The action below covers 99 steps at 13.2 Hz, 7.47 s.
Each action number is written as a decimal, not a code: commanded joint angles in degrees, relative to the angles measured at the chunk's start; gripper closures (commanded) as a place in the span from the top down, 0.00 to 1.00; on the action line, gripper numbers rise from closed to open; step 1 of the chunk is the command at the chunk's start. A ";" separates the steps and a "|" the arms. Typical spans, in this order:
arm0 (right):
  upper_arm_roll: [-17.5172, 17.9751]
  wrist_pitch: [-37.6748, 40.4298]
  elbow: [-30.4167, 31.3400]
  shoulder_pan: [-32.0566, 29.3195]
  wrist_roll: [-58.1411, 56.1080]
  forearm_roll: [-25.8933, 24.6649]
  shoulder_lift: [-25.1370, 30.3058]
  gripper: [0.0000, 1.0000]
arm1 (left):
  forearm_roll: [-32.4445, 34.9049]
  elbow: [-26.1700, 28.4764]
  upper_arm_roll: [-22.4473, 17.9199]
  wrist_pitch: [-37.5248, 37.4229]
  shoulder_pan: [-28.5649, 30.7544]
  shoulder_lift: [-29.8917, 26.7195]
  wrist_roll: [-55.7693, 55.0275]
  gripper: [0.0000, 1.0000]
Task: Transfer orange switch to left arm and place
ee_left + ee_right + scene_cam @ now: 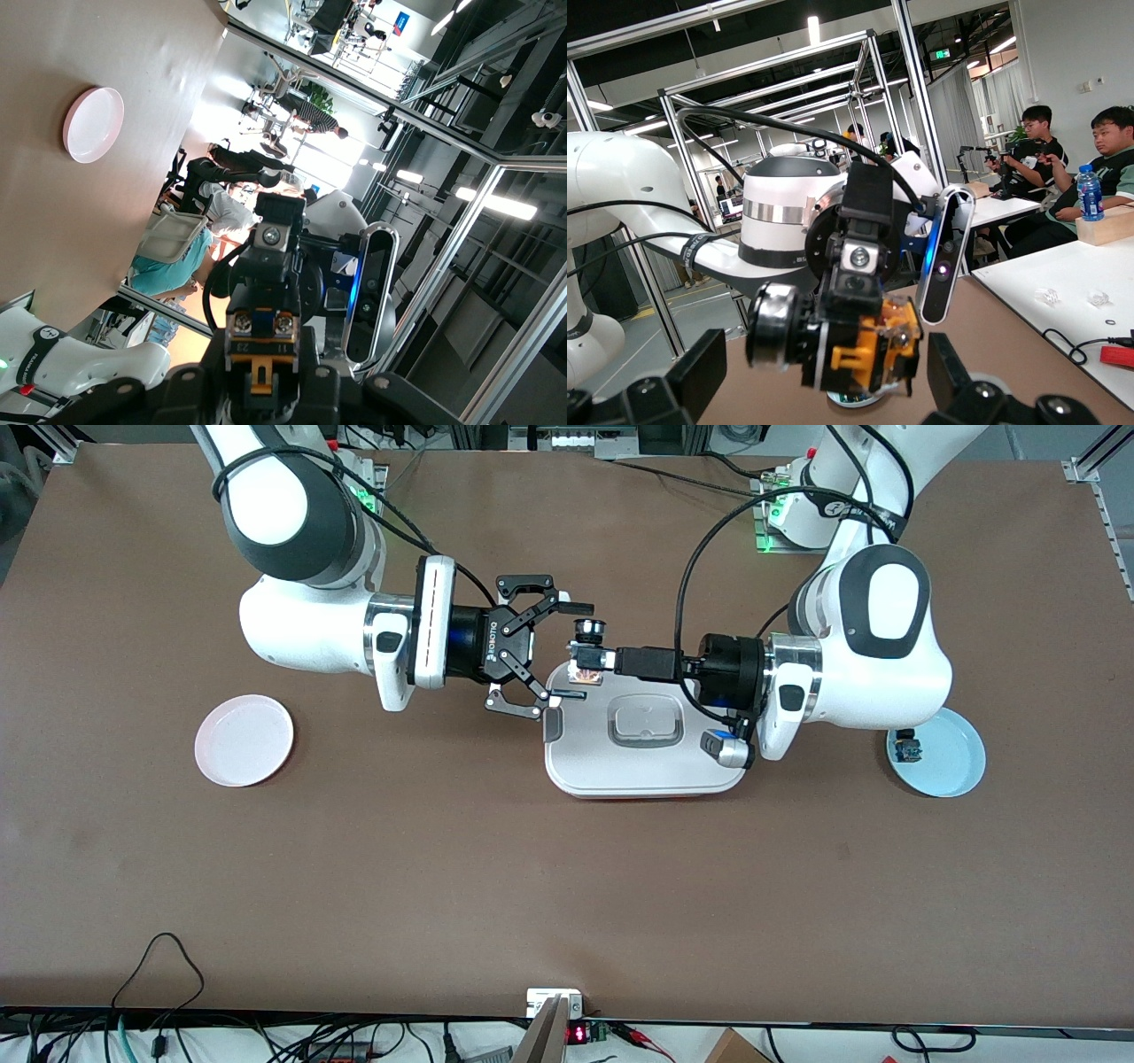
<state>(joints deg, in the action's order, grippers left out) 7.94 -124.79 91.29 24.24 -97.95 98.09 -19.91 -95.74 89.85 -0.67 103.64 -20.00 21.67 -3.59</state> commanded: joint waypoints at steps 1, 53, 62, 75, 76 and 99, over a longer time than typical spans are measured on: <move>-0.11 -0.19 1.69 -0.16 -1.11 1.23 1.10 1.00 | -0.24 1.12 0.06 -2.90 1.63 -0.58 -0.36 0.00; -20.69 29.43 1.43 -17.89 88.19 -96.60 10.16 1.00 | 112.18 1.65 1.71 1.59 32.83 13.42 21.00 1.00; -19.54 30.77 0.63 -18.35 94.43 -100.82 14.19 1.00 | 97.51 2.79 7.17 -18.88 33.53 -14.09 14.33 1.00; -19.27 27.14 5.92 -15.45 95.66 -99.59 18.77 1.00 | 93.72 -8.37 11.13 -25.58 32.92 -15.87 7.56 1.00; -19.27 27.15 6.00 -15.28 95.75 -99.32 18.77 1.00 | 93.72 -8.28 11.22 -26.55 32.74 -16.48 7.02 1.00; -19.36 27.06 4.33 -15.10 95.13 -99.23 17.36 1.00 | 97.14 6.06 2.43 -17.15 18.24 -25.28 1.39 1.00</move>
<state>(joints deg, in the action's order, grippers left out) -11.37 -98.29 96.61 9.07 -2.60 -1.54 -2.40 -0.47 98.00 1.58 86.46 -1.19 -4.16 -2.90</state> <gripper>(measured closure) 0.000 0.000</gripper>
